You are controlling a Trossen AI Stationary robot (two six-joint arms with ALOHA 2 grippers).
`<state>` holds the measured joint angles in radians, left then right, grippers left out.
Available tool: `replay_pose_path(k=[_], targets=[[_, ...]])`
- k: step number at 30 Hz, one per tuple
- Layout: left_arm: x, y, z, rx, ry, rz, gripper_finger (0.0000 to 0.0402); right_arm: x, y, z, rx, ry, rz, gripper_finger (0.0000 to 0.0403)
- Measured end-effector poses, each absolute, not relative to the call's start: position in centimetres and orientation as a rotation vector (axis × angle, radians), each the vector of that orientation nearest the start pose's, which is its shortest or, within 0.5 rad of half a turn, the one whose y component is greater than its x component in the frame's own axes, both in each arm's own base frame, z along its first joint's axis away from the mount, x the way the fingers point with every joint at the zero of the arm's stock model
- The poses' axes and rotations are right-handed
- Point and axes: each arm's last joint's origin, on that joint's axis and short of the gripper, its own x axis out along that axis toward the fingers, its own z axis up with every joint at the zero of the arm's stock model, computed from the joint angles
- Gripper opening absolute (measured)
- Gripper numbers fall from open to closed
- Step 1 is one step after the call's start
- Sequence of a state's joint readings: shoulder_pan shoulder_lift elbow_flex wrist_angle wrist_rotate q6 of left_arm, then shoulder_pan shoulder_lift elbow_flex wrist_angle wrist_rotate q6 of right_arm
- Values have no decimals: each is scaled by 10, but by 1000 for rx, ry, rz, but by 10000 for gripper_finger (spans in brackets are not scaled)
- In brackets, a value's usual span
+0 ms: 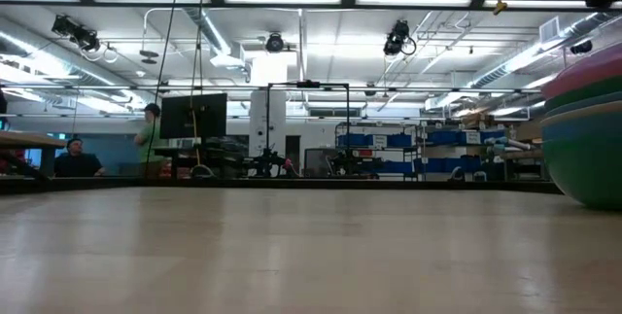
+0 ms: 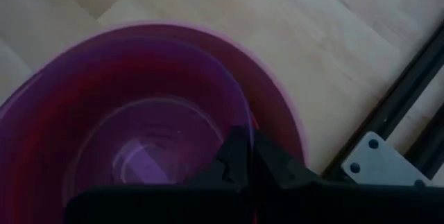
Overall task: Nest bowls inside each other
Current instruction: Stack the violet bowl on top of the red bowl
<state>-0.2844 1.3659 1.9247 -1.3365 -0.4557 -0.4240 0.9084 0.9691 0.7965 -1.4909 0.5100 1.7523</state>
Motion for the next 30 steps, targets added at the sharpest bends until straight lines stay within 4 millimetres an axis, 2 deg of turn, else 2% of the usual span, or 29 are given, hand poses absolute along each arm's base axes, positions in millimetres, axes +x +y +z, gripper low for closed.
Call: replay_pose_path(k=[6, 13, 18, 24, 30], targets=[[204, -46, 477, -123, 673, 311, 85, 79, 85, 245, 434, 968, -730, 17], [205, -47, 477, -123, 674, 312, 85, 75, 83, 248, 494, 963, -748, 95], [205, -47, 477, -123, 674, 312, 85, 74, 81, 264, 503, 969, -754, 134], [205, -47, 477, -122, 672, 315, 85, 76, 83, 281, 519, 921, -700, 143], [205, -46, 477, -122, 672, 316, 85, 77, 84, 280, 526, 945, -706, 142]])
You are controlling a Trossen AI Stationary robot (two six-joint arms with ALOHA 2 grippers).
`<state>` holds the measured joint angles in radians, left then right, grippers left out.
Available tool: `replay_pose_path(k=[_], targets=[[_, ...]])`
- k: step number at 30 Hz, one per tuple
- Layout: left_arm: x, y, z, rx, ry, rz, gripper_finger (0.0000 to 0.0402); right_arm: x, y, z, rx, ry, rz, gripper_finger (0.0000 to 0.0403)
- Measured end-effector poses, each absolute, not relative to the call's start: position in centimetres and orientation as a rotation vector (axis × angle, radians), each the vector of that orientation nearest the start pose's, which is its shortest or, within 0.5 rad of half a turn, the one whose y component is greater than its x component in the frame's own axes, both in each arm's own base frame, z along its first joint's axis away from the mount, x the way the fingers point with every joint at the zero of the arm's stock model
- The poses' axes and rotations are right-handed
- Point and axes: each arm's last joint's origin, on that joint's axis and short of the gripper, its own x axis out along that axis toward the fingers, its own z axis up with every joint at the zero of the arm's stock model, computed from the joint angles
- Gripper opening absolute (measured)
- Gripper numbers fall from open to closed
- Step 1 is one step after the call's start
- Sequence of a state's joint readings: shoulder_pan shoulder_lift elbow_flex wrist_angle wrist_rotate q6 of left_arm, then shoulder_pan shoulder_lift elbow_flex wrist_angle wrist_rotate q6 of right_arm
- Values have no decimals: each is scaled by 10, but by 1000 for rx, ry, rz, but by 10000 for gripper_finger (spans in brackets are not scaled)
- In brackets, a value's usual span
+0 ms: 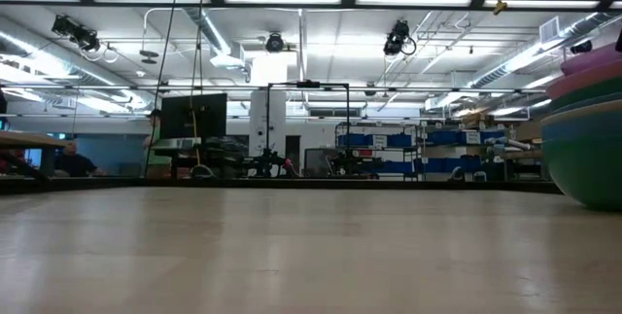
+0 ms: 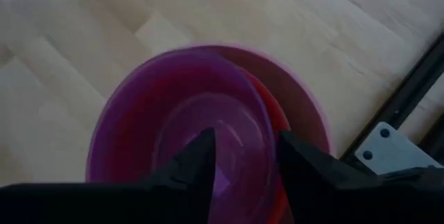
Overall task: Nest bowls inside each other
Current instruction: Stack the violet bowl on top of the red bowl
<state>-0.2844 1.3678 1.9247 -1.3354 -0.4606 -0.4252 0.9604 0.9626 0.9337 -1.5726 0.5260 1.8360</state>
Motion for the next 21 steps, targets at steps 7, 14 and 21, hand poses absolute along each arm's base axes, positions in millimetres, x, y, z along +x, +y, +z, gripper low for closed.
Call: replay_pose_path(k=[7, 14, 21], targets=[[205, -46, 477, -121, 673, 316, 85, 76, 85, 280, 550, 991, -713, 146], [205, -46, 477, -123, 672, 316, 85, 75, 85, 279, 559, 1011, -716, 147], [205, -46, 477, -124, 673, 317, 85, 75, 86, 279, 575, 1041, -723, 164]])
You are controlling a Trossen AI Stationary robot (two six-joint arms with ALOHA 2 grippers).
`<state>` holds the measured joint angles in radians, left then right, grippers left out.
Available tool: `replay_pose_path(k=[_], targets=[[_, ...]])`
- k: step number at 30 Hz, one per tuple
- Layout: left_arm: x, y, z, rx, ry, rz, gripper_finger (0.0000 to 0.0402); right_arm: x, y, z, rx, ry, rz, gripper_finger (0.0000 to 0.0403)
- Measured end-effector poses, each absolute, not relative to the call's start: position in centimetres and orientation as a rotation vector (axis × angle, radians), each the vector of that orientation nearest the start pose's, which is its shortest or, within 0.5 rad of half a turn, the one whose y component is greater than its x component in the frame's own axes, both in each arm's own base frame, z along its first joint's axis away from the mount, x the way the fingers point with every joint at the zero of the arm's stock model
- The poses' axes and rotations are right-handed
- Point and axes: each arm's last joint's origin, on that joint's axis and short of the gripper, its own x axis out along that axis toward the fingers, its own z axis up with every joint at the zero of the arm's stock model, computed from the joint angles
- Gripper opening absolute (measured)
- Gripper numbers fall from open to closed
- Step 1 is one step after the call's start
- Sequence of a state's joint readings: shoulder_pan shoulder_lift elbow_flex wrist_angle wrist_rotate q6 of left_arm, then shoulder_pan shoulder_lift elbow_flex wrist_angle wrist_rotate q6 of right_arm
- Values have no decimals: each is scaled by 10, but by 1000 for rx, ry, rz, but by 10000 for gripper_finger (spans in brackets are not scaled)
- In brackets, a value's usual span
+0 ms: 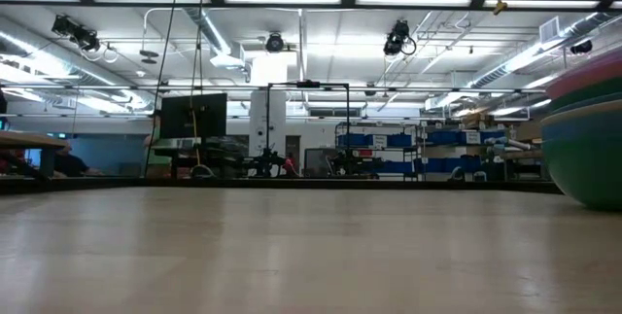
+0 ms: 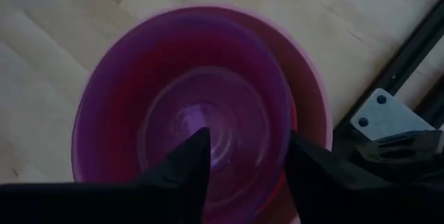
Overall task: Nest bowls inside each other
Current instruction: Stack the violet bowl on top of the red bowl
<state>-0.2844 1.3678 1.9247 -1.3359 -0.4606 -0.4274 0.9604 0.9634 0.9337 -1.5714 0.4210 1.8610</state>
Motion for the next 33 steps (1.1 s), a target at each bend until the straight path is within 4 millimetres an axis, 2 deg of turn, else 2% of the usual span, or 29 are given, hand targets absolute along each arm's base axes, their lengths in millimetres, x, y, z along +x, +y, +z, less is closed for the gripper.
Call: replay_pose_path(k=[9, 13, 24, 33], targets=[[205, -46, 477, -124, 673, 317, 85, 74, 86, 279, 597, 1066, -730, 219], [205, -46, 477, -125, 672, 317, 85, 74, 86, 279, 597, 1068, -730, 232], [205, -46, 477, -125, 672, 317, 85, 74, 85, 279, 582, 1037, -722, 201], [205, -46, 477, -133, 671, 320, 85, 75, 88, 299, 636, 1043, -658, 194]])
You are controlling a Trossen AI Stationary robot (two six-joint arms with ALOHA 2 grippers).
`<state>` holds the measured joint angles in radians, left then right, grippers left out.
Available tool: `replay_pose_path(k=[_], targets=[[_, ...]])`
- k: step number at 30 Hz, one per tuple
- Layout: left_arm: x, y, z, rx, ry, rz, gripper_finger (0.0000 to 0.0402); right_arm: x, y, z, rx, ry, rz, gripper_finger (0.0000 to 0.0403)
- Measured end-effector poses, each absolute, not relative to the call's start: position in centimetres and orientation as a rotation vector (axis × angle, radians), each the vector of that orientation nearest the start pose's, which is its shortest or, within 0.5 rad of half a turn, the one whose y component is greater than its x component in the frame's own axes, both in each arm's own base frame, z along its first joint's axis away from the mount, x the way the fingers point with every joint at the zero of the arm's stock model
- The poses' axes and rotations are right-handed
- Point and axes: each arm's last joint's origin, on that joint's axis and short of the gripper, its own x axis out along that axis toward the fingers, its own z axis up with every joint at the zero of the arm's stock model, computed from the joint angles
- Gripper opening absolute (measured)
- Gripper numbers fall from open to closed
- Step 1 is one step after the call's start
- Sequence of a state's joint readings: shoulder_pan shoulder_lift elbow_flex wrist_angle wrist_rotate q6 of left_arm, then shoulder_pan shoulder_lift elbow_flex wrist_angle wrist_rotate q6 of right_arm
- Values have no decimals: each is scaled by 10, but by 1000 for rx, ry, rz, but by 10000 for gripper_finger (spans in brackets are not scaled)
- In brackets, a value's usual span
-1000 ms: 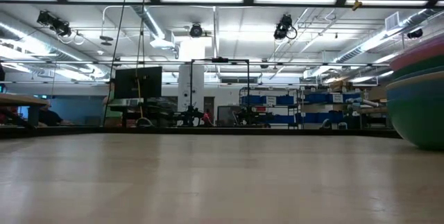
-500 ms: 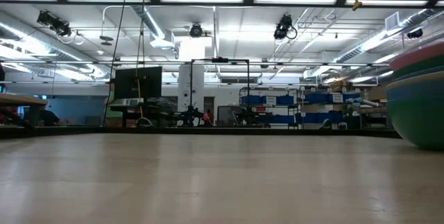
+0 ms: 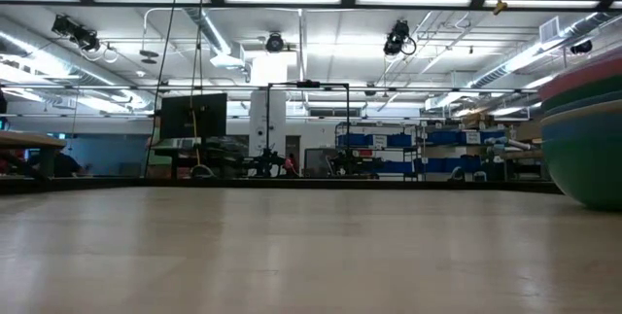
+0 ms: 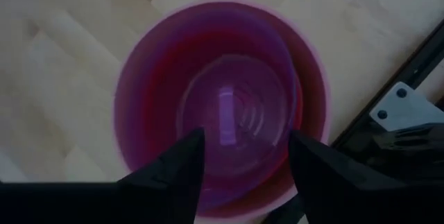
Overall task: Nest bowls inside each other
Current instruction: Stack the violet bowl on top of the red bowl, then move the stack bowls to the top center of the table
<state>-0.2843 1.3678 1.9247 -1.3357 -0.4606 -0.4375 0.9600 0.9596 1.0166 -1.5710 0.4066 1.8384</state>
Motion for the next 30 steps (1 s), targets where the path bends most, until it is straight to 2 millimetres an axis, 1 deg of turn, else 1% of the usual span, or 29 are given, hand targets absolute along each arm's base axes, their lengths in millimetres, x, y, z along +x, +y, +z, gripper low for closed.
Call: replay_pose_path(k=[4, 13, 18, 23, 26, 30], targets=[[205, -46, 477, -139, 670, 322, 85, 75, 88, 304, 660, 1069, -644, 194], [205, -46, 477, -146, 669, 324, 85, 71, 92, 303, 722, 1245, -649, 193], [205, -46, 477, -152, 668, 326, 85, 66, 95, 302, 772, 1429, -650, 193], [205, -46, 477, -152, 668, 327, 85, 62, 100, 301, 781, 1514, -659, 193], [205, -46, 477, -152, 668, 326, 85, 62, 107, 294, 735, 1515, -699, 193], [205, -46, 477, -153, 668, 327, 85, 62, 119, 272, 598, 1567, -777, 193]])
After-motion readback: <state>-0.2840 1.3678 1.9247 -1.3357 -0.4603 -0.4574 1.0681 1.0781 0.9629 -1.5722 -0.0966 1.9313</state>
